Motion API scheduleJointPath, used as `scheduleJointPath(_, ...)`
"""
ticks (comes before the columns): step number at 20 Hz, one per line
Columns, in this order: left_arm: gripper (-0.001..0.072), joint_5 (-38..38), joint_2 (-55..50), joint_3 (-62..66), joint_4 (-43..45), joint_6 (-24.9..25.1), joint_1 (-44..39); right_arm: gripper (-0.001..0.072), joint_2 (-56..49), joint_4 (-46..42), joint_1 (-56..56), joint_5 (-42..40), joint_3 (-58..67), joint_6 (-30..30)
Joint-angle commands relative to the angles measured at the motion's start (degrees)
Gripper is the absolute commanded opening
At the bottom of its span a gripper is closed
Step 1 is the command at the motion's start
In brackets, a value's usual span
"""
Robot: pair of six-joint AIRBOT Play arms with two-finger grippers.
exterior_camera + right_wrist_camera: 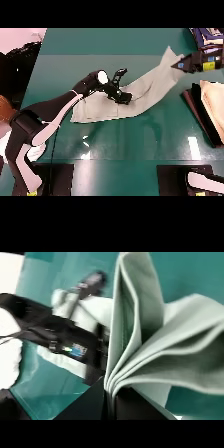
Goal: Fold the shirts.
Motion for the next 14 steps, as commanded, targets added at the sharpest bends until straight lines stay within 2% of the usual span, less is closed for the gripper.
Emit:
scheduleJointPath(1, 0.0026, 1.53, -1.53, 0.55, -0.57, -0.52, -0.76, 0.0015, -1.95, 0.37, 8.48, -1.14, 7.23, 0.74)
scheduleJointPath(4, 0.0026, 2.97, -1.51, 0.59, -0.57, -0.44, -0.76, 0.0015, -4.72, 0.33, 13.38, -1.64, 11.45, 0.72)
scheduleJointPath(8, 0.0025, -1.77, 0.55, 0.66, 1.25, -0.44, 2.64, 0.0015, -8.17, 0.39, 17.55, -2.08, 15.43, 0.7)
scheduleJointPath(10, 0.0025, -5.86, 4.04, 0.66, 5.35, -0.42, 6.49, 0.0015, -9.94, 0.39, 19.85, -2.12, 17.14, 0.7)
scheduleJointPath(14, 0.0026, -12.35, 14.95, 0.68, 19.06, -0.39, 16.46, 0.0015, -14.45, 0.57, 27.58, -5.73, 19.58, -0.37)
